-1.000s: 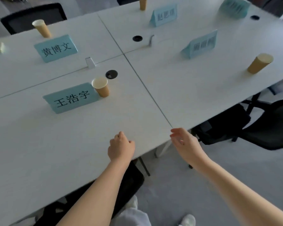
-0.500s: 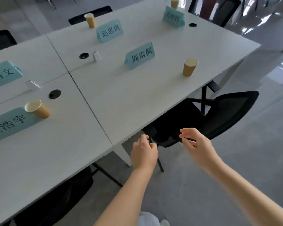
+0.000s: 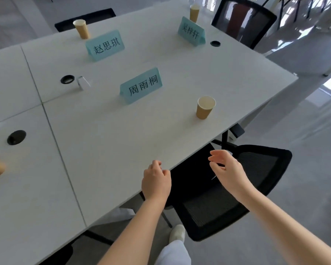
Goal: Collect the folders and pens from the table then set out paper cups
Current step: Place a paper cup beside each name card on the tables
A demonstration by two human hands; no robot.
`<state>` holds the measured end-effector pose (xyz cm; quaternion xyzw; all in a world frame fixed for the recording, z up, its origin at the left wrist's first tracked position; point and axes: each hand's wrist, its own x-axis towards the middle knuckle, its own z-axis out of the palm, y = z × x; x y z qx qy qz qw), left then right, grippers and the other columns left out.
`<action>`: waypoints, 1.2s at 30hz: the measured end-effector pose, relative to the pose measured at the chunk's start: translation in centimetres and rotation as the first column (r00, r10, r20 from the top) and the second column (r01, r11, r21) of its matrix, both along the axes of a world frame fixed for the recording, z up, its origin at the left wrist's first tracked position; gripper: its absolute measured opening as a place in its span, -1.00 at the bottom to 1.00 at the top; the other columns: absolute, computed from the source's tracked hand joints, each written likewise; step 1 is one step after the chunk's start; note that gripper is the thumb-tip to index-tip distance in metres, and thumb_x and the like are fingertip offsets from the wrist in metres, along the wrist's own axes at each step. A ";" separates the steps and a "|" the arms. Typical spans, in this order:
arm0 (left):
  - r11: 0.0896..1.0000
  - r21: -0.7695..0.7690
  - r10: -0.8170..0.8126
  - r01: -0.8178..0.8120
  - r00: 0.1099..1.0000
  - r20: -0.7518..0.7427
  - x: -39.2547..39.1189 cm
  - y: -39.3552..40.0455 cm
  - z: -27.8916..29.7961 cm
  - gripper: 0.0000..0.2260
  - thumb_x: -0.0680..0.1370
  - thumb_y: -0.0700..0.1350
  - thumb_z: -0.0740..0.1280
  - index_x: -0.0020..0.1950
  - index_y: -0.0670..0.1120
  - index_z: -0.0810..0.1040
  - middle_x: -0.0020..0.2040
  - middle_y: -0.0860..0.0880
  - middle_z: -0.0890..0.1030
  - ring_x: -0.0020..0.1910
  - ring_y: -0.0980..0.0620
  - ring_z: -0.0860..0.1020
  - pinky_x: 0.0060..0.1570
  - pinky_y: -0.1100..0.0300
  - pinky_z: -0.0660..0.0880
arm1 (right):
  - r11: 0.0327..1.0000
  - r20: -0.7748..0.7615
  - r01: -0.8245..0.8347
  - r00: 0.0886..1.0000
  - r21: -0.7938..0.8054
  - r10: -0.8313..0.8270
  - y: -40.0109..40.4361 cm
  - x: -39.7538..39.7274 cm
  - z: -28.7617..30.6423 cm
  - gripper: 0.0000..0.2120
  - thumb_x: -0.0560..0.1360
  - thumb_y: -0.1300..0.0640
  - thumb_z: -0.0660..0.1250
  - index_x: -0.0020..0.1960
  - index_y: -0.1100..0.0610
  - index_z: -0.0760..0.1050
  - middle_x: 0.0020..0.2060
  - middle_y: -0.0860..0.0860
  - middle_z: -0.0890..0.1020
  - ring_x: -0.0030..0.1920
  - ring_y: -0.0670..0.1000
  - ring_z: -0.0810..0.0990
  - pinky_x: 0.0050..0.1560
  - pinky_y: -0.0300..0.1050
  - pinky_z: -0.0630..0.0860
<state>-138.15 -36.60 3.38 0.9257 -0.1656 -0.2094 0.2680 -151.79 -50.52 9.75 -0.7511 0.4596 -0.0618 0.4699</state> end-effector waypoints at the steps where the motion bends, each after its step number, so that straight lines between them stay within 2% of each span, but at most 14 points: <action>1: 1.000 0.010 0.002 -0.002 1.000 0.002 0.7 -1.4 -0.1 -0.71 0.60 -0.13 0.19 0.32 -0.08 0.44 0.23 -0.02 0.55 0.20 -0.04 0.48 -0.01 0.09 0.46 | 1.000 -0.001 0.006 1.000 -0.001 -0.006 -1.7 0.9 0.0 -0.69 0.57 0.17 0.26 0.30 -0.01 0.41 0.09 -0.12 0.59 0.17 -0.06 0.54 0.18 -0.16 0.44; 5: 0.998 0.057 0.007 -0.007 1.000 0.004 2.8 -5.7 -1.1 -0.66 0.60 -0.13 0.17 0.37 -0.09 0.39 0.30 -0.04 0.50 0.28 -0.05 0.41 0.03 0.11 0.41 | 1.000 -0.006 0.015 1.000 -0.025 -0.015 -7.2 3.7 -0.5 -0.61 0.55 0.16 0.31 0.36 0.05 0.35 0.15 -0.07 0.54 0.20 -0.06 0.50 0.19 -0.13 0.45; 11: 0.995 0.070 0.075 -0.077 0.997 0.031 4.7 -11.2 -3.4 -0.61 0.56 -0.17 0.21 0.39 -0.16 0.37 0.35 -0.13 0.46 0.38 -0.11 0.35 0.24 0.03 0.38 | 1.000 -0.032 0.015 0.999 -0.001 -0.015 -14.4 6.8 -2.7 -0.48 0.50 0.09 0.39 0.40 0.03 0.28 0.20 -0.06 0.48 0.21 -0.03 0.49 0.23 0.03 0.50; 14: 0.993 0.073 0.091 -0.096 0.994 0.067 5.0 -13.6 -4.7 -0.56 0.54 -0.20 0.24 0.42 -0.23 0.35 0.43 -0.19 0.40 0.46 -0.20 0.27 0.38 -0.04 0.28 | 1.000 -0.033 -0.019 0.999 0.024 0.020 -17.6 8.4 -4.2 -0.38 0.48 0.09 0.42 0.44 0.06 0.22 0.24 -0.02 0.46 0.19 -0.03 0.48 0.20 -0.01 0.48; 16: 0.986 0.099 0.127 -0.134 0.989 0.074 4.8 -15.4 -5.3 -0.52 0.56 -0.17 0.24 0.47 -0.23 0.30 0.51 -0.18 0.31 0.52 -0.22 0.17 0.45 -0.04 0.19 | 0.997 -0.039 -0.064 0.997 0.044 0.066 -19.9 9.4 -5.3 -0.31 0.46 0.09 0.45 0.47 0.09 0.17 0.28 0.01 0.43 0.19 -0.02 0.46 0.20 -0.06 0.44; 19: 0.971 0.120 0.201 -0.208 0.977 0.068 4.3 -17.9 -5.9 -0.47 0.60 -0.11 0.21 0.54 -0.19 0.18 0.59 -0.13 0.14 0.58 -0.19 0.01 0.51 -0.05 0.06 | 0.988 -0.040 -0.131 0.990 0.082 0.134 -23.1 10.5 -7.0 -0.21 0.43 0.07 0.48 0.50 0.08 0.10 0.32 0.04 0.39 0.26 0.03 0.45 0.27 -0.01 0.42; 26: 0.904 0.215 0.358 -0.370 0.929 0.093 2.5 -22.6 -7.1 -0.46 0.63 -0.07 0.15 0.58 -0.13 0.08 0.61 -0.11 0.04 0.58 -0.20 -0.05 0.51 -0.11 0.04 | 0.906 0.059 -0.407 0.913 0.118 0.403 -28.9 12.5 -9.0 -0.08 0.34 0.13 0.56 0.52 0.03 0.07 0.38 0.02 0.34 0.32 0.05 0.39 0.36 0.08 0.38; 28: 0.891 0.247 0.367 -0.380 0.925 0.097 2.2 -23.2 -7.2 -0.45 0.64 -0.04 0.11 0.60 -0.09 0.02 0.62 -0.07 -0.02 0.58 -0.18 -0.10 0.52 -0.13 -0.03 | 0.878 0.081 -0.465 0.885 0.119 0.458 -29.4 12.9 -9.4 -0.08 0.32 0.13 0.58 0.50 0.00 0.11 0.38 -0.01 0.34 0.33 0.04 0.39 0.37 0.09 0.37; 31: 0.874 0.305 0.358 -0.378 0.926 0.119 2.8 -23.6 -7.4 -0.45 0.65 0.00 0.07 0.61 0.03 -0.06 0.62 -0.01 -0.12 0.58 -0.17 -0.21 0.49 -0.20 -0.18 | 0.847 0.143 -0.519 0.852 0.115 0.503 -29.7 13.3 -10.3 -0.21 0.31 0.17 0.58 0.40 -0.07 0.25 0.32 -0.06 0.37 0.30 -0.01 0.42 0.36 0.11 0.39; 36: 0.866 0.301 0.361 -0.400 0.915 0.179 5.4 -23.5 -7.5 -0.44 0.64 0.03 0.06 0.61 0.05 -0.06 0.63 -0.01 -0.12 0.58 -0.15 -0.21 0.50 -0.16 -0.22 | 0.854 0.201 -0.499 0.861 0.147 0.468 -29.6 14.2 -11.2 -0.37 0.27 0.04 0.59 0.17 -0.27 0.33 0.18 -0.20 0.50 0.25 -0.06 0.49 0.26 0.12 0.48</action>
